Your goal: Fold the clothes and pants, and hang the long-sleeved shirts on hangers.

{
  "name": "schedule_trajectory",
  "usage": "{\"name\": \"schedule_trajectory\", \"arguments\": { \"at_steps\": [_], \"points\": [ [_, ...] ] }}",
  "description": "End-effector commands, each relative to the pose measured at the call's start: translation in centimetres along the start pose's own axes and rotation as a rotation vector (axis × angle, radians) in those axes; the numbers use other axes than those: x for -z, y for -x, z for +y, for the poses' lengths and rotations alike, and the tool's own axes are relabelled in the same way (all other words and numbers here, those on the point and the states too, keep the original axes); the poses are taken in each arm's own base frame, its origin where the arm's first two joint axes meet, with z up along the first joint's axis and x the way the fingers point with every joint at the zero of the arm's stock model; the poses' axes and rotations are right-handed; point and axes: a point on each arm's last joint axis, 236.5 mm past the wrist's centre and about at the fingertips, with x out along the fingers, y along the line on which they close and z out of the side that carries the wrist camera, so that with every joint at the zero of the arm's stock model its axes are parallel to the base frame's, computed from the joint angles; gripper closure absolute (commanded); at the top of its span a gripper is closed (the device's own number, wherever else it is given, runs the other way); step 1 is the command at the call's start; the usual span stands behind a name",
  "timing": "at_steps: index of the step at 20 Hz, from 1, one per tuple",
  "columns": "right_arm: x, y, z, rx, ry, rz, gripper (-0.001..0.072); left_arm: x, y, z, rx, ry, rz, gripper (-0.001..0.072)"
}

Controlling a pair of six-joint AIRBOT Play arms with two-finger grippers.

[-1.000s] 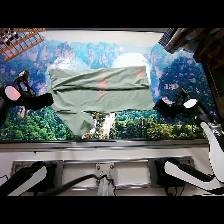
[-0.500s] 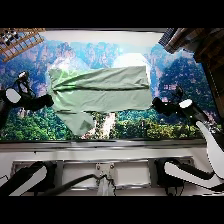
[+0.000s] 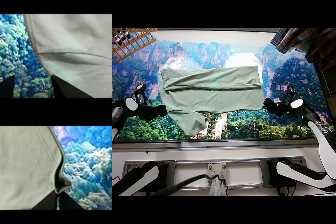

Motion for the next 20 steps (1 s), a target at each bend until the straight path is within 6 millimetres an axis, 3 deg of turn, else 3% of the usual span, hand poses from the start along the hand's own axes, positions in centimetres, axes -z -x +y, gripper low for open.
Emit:
{"name": "schedule_trajectory", "arguments": {
  "at_steps": [1,3,10,15,16,19,20],
  "points": [
    [0.3,0.2,0.1,0.000,0.012,0.010,0.0688,0.5,-1.1,-1.7,0.080,0.019,0.019,0.0219],
    [0.4,0.2,0.2,-0.001,0.012,0.015,0.0688,0.5,-1.5,-2.7,0.121,0.040,0.029,0.0237],
    [0.5,0.7,0.5,-0.009,0.019,0.015,0.0688,1.0,-3.0,-2.9,0.118,0.040,0.064,0.0238],
    [0.4,0.8,0.6,-0.011,0.019,0.012,0.0688,0.9,-3.5,-5.1,0.145,0.002,0.047,0.0257],
    [0.5,0.8,0.6,-0.012,0.019,0.015,0.0688,1.1,-3.9,-5.6,0.145,-0.014,0.050,0.0324],
    [0.8,1.0,0.8,-0.017,0.021,0.026,0.0688,1.8,-4.7,-6.5,0.145,-0.046,0.077,0.0694],
    [0.7,1.3,1.0,-0.022,0.027,0.021,0.0688,1.9,-4.7,-6.5,0.146,-0.041,0.082,0.0699]
  ]
}}
